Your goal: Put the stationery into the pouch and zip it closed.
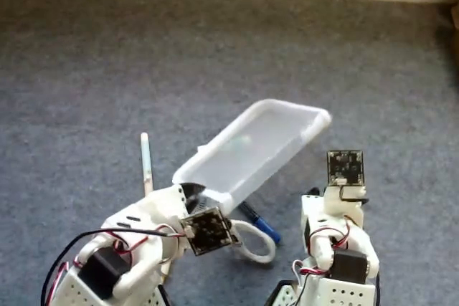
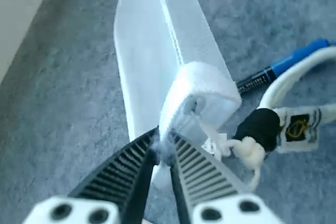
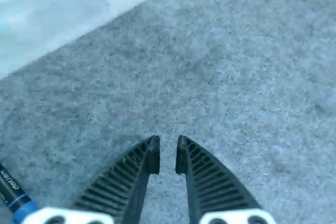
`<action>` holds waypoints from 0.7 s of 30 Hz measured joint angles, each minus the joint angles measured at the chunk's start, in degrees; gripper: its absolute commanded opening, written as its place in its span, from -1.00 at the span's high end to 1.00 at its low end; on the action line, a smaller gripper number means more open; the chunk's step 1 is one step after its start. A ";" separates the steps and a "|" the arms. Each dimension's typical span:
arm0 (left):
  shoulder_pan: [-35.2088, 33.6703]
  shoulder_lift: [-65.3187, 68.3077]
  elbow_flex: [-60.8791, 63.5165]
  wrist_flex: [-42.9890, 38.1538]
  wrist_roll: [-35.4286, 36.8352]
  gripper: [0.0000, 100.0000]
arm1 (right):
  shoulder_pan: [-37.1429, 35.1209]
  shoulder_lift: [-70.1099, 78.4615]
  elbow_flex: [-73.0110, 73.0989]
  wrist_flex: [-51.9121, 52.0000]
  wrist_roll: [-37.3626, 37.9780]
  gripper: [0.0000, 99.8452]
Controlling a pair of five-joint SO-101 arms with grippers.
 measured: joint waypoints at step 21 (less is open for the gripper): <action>-31.56 0.18 -5.45 -4.66 22.86 0.99 | 0.00 0.00 0.00 0.00 0.00 0.85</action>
